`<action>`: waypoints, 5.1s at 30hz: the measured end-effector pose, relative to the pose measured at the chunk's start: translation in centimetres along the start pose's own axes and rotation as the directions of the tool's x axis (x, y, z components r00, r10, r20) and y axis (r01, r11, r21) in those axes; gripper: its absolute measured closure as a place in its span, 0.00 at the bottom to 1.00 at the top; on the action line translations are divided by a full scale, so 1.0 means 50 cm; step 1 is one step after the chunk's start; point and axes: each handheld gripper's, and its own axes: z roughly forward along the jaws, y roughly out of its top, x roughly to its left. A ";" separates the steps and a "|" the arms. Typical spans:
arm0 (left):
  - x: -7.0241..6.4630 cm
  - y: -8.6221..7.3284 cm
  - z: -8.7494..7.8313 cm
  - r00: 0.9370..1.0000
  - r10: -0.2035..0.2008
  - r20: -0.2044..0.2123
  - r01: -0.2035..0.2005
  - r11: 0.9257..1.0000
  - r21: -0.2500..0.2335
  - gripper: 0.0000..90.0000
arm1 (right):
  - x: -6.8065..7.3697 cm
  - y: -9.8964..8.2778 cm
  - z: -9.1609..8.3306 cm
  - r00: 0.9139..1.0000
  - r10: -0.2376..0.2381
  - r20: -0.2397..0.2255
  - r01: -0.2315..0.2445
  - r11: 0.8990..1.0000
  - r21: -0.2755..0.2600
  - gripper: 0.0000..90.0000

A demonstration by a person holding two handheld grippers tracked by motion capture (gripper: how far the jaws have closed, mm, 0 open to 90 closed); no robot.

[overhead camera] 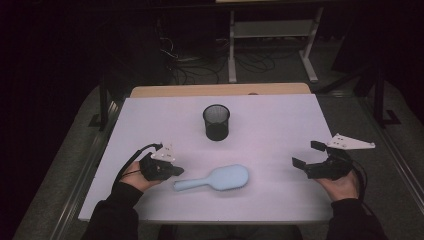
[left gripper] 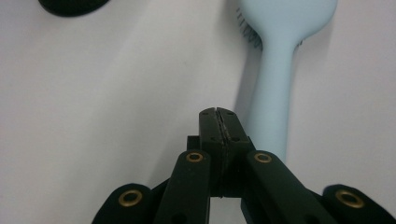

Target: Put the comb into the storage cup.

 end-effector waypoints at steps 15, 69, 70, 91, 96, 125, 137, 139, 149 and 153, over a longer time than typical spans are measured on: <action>-0.013 0.061 -0.020 0.995 0.052 0.086 -0.055 0.998 0.033 0.78 | -0.001 0.000 0.001 1.000 0.001 0.000 -0.001 1.000 0.007 0.00; -0.055 0.097 0.093 0.986 0.077 0.144 -0.090 0.993 0.082 0.27 | 0.001 0.000 0.003 1.000 -0.005 -0.005 0.006 1.000 0.021 0.00; -0.055 0.097 0.094 0.986 0.078 0.145 -0.091 0.992 0.084 0.26 | 0.001 0.000 0.004 1.000 -0.005 -0.005 0.006 1.000 0.021 0.00; -0.054 0.089 0.130 0.986 0.091 0.141 -0.109 0.986 0.126 0.44 | 0.001 -0.001 0.005 1.000 -0.007 -0.008 0.008 1.000 0.026 0.00; -0.053 0.089 0.132 0.987 0.087 0.138 -0.104 0.987 0.123 0.54 | 0.000 -0.002 0.005 1.000 -0.007 -0.012 0.007 1.000 0.025 0.00; -0.064 0.099 0.137 0.983 0.130 0.133 -0.147 0.981 0.130 0.78 | 0.000 0.000 0.005 1.000 -0.005 -0.022 0.005 1.000 0.019 0.00; -0.062 0.101 0.119 0.982 0.123 0.141 -0.137 0.986 0.096 0.78 | 0.000 0.000 0.005 1.000 -0.006 -0.022 0.006 1.000 0.019 0.00; -0.062 0.101 0.116 0.983 0.124 0.137 -0.137 0.986 0.094 0.78 | 0.000 0.000 0.005 1.000 -0.006 -0.021 0.007 1.000 0.019 0.00; -0.058 0.103 0.091 0.987 0.123 0.104 -0.128 0.991 0.042 0.78 | 0.001 -0.001 0.006 1.000 -0.007 -0.018 0.007 1.000 0.021 0.00; -0.058 0.106 0.081 0.987 0.125 0.097 -0.128 0.991 0.027 0.78 | 0.001 -0.001 0.006 1.000 -0.007 -0.018 0.007 1.000 0.022 0.00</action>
